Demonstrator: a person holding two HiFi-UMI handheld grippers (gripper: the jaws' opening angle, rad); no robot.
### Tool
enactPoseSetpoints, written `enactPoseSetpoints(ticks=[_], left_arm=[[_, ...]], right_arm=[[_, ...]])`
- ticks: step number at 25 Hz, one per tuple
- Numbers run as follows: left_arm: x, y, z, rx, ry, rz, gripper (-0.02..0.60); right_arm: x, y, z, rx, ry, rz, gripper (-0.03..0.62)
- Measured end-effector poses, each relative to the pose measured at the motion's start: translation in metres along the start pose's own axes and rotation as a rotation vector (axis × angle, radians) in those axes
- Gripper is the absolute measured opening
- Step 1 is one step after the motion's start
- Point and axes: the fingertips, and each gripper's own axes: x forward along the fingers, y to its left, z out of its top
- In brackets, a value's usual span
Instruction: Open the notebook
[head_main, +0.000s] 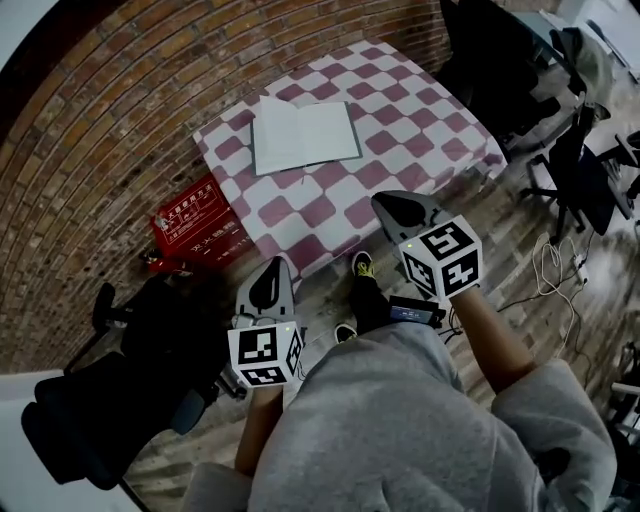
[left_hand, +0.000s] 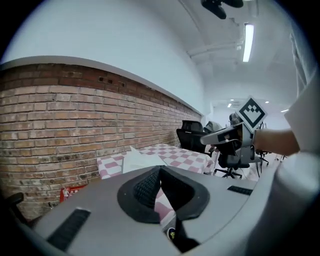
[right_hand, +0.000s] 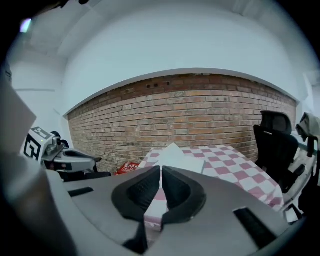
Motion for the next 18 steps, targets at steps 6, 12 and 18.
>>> enactPoseSetpoints(ticks=[6,12,18], left_arm=[[-0.016,-0.013,-0.009,-0.018,-0.003,-0.022,0.011],[-0.018,-0.022,-0.014,-0.027,0.004,-0.028,0.011],[-0.012,-0.033,-0.005,-0.019,0.001,-0.024,0.011]], right_arm=[[-0.04,-0.006,-0.022,0.03,0.03,-0.066,0.034],[-0.06,-0.01,-0.027,0.081,0.016,-0.092,0.035],[-0.077,-0.019,-0.021,0.139,-0.059,-0.096,0.035]])
